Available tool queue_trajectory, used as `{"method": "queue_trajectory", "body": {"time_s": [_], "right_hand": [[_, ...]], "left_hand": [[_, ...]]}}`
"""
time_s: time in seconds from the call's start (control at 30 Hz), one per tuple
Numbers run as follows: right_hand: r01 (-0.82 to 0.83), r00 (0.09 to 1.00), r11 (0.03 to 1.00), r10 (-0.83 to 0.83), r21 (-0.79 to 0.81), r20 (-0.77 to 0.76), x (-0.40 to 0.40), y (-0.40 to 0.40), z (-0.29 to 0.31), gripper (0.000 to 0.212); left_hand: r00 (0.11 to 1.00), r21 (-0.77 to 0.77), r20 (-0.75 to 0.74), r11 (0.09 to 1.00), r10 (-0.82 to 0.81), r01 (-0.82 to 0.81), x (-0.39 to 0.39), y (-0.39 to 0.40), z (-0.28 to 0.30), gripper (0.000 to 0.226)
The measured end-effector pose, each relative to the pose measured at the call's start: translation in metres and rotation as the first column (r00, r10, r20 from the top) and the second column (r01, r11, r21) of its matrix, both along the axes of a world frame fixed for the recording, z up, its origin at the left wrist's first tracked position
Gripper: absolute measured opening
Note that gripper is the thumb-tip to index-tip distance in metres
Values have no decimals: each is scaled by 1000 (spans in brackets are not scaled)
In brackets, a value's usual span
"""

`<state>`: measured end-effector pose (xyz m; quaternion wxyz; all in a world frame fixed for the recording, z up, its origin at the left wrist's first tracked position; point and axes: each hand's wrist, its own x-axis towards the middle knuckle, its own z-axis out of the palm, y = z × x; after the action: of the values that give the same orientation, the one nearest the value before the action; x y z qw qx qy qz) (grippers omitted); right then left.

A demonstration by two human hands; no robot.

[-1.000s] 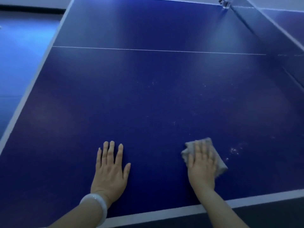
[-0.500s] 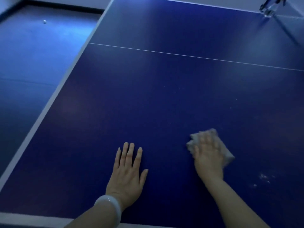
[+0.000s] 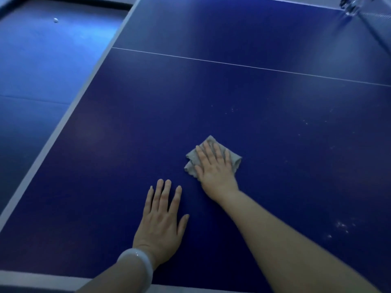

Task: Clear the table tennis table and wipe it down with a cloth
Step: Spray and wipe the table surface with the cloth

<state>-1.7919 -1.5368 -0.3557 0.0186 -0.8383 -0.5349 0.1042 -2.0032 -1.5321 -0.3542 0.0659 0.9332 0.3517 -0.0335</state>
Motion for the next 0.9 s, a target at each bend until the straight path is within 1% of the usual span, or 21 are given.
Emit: {"method": "queue_trajectory", "body": {"time_s": [0.03, 0.07, 0.13, 0.2, 0.27, 0.3, 0.33, 0.37, 0.4, 0.43, 0.47, 0.53, 0.57, 0.6, 0.67, 0.7, 0.73, 0.77, 0.8, 0.83, 0.9], "right_hand": [[12, 1000, 1000, -12, -13, 19, 19, -6, 0, 58], [70, 996, 997, -70, -18, 47, 41, -18, -1, 57], [288, 954, 957, -286, -19, 89, 88, -58, -4, 57], [551, 834, 833, -548, -48, 67, 127, -108, -5, 57], [759, 650, 646, -759, -79, 32, 141, -147, -1, 57], [826, 561, 559, -828, -73, 12, 138, -155, 1, 58], [867, 495, 495, -869, -61, -10, 129, -155, 4, 59], [882, 469, 469, -883, -45, -15, 115, -150, 5, 60], [873, 486, 486, -874, -21, -10, 96, -140, 5, 59], [838, 545, 545, -838, 2, 9, 75, -130, 4, 58], [777, 628, 629, -777, 21, 32, 51, -120, 2, 57], [586, 804, 808, -589, 55, 83, 0, -103, -3, 57], [471, 875, 880, -475, 68, 96, -23, -100, -6, 58], [369, 924, 927, -374, 73, 84, -40, -102, -6, 59], [190, 981, 979, -193, 75, 32, -50, -119, -3, 59], [131, 991, 989, -132, 63, 21, -43, -133, 0, 59], [117, 992, 992, -119, 53, 30, -32, -150, 0, 59], [160, 985, 986, -163, 49, 55, -18, -168, 0, 58], [265, 960, 963, -268, 48, 84, -1, -187, 0, 58], [417, 904, 908, -418, 35, 89, 14, -204, 1, 57], [708, 705, 706, -708, -4, 43, 29, -226, 3, 55]], "left_hand": [[1000, -2, -2, 1000, 2, -2, 0, 0, 0, 69], [1000, -3, -3, 1000, 4, -4, -1, 0, 0, 69], [1000, -7, -1, 1000, 7, -7, -1, -1, 1, 69], [1000, -12, -3, 1000, 4, -4, 0, -1, 2, 69], [1000, -14, -8, 1000, 2, -2, 0, 0, 2, 69], [1000, -14, -14, 1000, 2, -3, 0, 0, 2, 70], [1000, -13, -21, 1000, 3, -3, 0, 0, 2, 70], [1000, -12, -23, 1000, 5, -6, 0, 0, 2, 70], [1000, -12, -22, 1000, 10, -10, 0, 0, 2, 70], [1000, -14, -19, 1000, 13, -14, 0, 0, 2, 71], [1000, -17, -17, 1000, 14, -14, 0, 0, 3, 71], [1000, -18, -11, 1000, 13, -13, 0, 0, 2, 72], [1000, -18, -5, 1000, 14, -14, 0, -1, 2, 72], [1000, -19, 4, 1000, 14, -14, 0, -1, 3, 72], [1000, -24, 15, 1000, 11, -11, 1, -1, 3, 72], [1000, -23, 14, 1000, 8, -8, 1, -1, 3, 72], [1000, -17, 12, 1000, 7, -7, 1, 0, 2, 72], [1000, -10, 9, 1000, 8, -8, 0, 0, 1, 71], [1000, -6, 5, 1000, 8, -8, 0, 0, 0, 71], [1000, -4, 0, 1000, 7, -7, 1, -1, 0, 70], [1000, -1, -11, 1000, 9, -9, 1, 0, 0, 71]]}}
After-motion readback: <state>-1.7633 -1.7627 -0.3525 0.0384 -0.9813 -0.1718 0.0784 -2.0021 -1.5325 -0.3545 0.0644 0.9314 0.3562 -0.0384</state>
